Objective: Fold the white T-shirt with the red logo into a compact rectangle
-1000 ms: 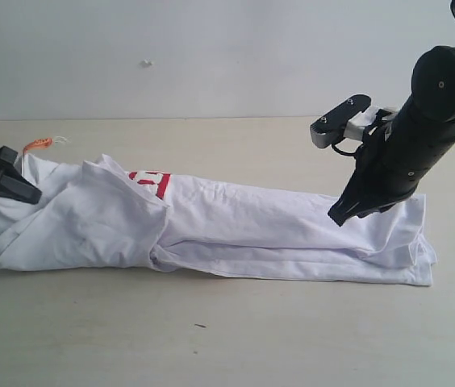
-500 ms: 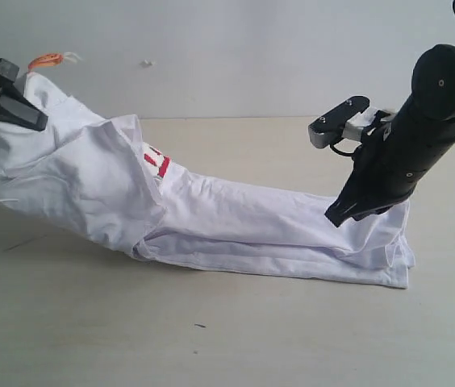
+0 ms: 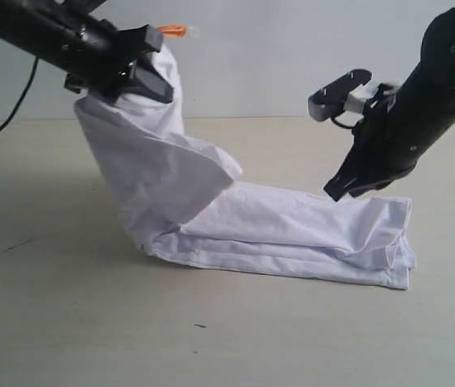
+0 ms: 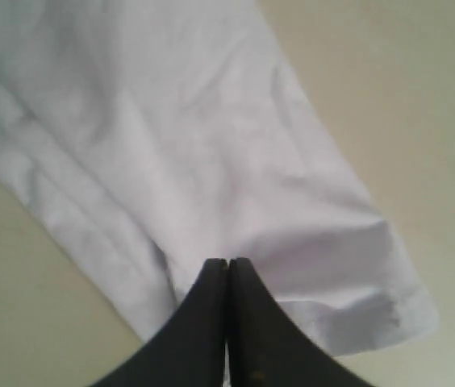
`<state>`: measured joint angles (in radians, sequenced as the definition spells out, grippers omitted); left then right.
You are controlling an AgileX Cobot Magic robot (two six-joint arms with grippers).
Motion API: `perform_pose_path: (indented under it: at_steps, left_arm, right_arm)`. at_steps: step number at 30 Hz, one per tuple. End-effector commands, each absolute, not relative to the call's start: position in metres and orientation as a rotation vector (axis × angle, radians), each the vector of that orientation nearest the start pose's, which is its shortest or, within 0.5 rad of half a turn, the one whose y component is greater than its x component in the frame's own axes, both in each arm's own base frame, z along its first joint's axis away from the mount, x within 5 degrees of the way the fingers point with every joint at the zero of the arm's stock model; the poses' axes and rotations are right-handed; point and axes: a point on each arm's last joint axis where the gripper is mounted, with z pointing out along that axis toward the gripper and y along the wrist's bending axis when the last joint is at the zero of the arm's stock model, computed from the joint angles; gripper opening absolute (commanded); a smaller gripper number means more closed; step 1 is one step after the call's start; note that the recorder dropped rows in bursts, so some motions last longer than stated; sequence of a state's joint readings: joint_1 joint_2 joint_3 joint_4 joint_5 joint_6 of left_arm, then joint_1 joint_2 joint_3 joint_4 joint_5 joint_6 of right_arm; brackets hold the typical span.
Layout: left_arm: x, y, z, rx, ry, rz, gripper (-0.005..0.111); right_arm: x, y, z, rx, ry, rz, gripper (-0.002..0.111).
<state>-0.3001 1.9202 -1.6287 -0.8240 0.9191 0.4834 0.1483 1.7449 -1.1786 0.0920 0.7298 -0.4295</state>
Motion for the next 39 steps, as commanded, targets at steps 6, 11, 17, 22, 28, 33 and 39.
perform_pose_path:
  at_steps: [6,11,17,22,28,33,39]
  left_arm:
    - [0.387,-0.263,0.289,0.548,2.312,-0.943,0.0]
    - [0.382,-0.314,0.262,0.658,2.284,-0.921,0.0]
    - [0.359,-0.38,0.242,0.931,2.112,-0.787,0.0]
    - [0.314,-0.426,0.201,1.268,2.101,-0.678,0.044]
    - [0.274,-0.443,0.19,1.581,2.041,-0.577,0.068]
    - [0.268,-0.436,0.25,1.504,1.931,-0.629,0.069]
    - [0.262,-0.414,0.304,1.502,1.857,-0.599,0.066]
  right_arm:
    - [0.325,0.045,0.299,-0.524,2.464,-0.09,0.0]
    - [0.299,0.041,0.34,-0.459,2.348,-0.087,0.0]
    - [0.266,0.036,0.378,-0.418,2.232,-0.08,0.0]
    - [0.252,0.035,0.39,-0.404,2.2,-0.064,0.0]
    - [0.251,0.036,0.391,-0.396,2.201,-0.043,0.0]
    - [0.25,0.036,0.39,-0.395,2.213,-0.034,0.0]
    - [0.25,0.036,0.39,-0.395,2.213,-0.034,0.0]
